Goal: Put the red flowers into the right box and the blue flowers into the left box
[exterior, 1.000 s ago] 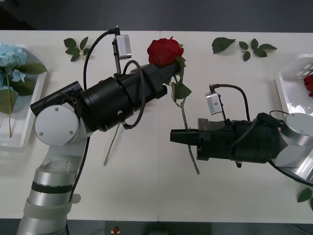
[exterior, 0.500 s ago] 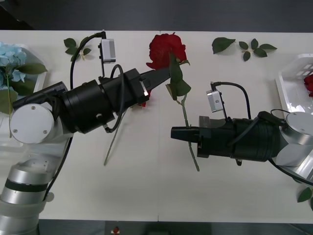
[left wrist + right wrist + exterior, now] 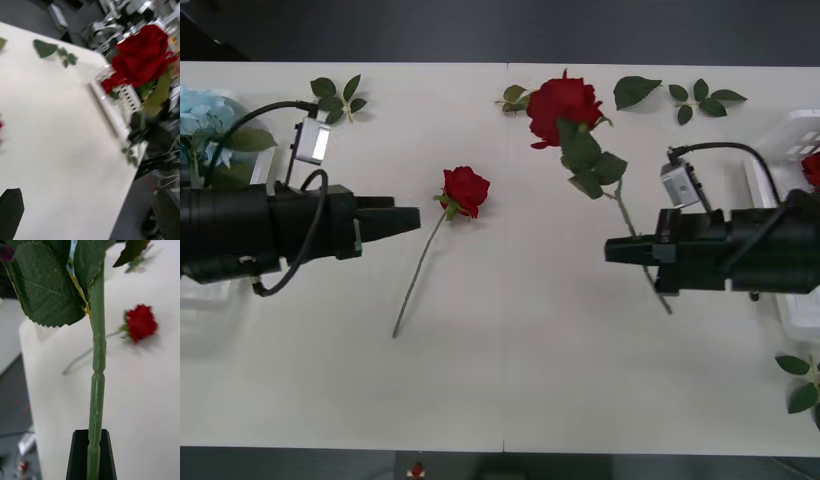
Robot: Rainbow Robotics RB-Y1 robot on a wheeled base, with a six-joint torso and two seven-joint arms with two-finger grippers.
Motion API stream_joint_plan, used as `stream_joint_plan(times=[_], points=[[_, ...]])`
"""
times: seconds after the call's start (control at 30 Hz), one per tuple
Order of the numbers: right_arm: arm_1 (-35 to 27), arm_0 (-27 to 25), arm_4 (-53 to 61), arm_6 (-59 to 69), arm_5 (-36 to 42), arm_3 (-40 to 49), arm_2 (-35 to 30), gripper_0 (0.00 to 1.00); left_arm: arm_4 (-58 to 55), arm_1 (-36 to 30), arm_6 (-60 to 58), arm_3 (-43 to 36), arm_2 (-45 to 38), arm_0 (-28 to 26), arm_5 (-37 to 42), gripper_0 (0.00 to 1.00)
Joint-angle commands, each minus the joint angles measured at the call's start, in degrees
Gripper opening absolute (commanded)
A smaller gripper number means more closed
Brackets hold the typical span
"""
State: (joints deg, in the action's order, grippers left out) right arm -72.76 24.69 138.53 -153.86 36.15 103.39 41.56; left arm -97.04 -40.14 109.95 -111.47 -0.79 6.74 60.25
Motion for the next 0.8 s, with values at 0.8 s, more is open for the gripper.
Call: stream_joint_plan(times=[0.8], points=[[-22.1, 1.3, -21.9, 25.4, 1.3, -34.8, 4.1, 0.0, 63.5, 19.0, -16.7, 19.3, 1.8, 23.5, 16.1, 1.0]])
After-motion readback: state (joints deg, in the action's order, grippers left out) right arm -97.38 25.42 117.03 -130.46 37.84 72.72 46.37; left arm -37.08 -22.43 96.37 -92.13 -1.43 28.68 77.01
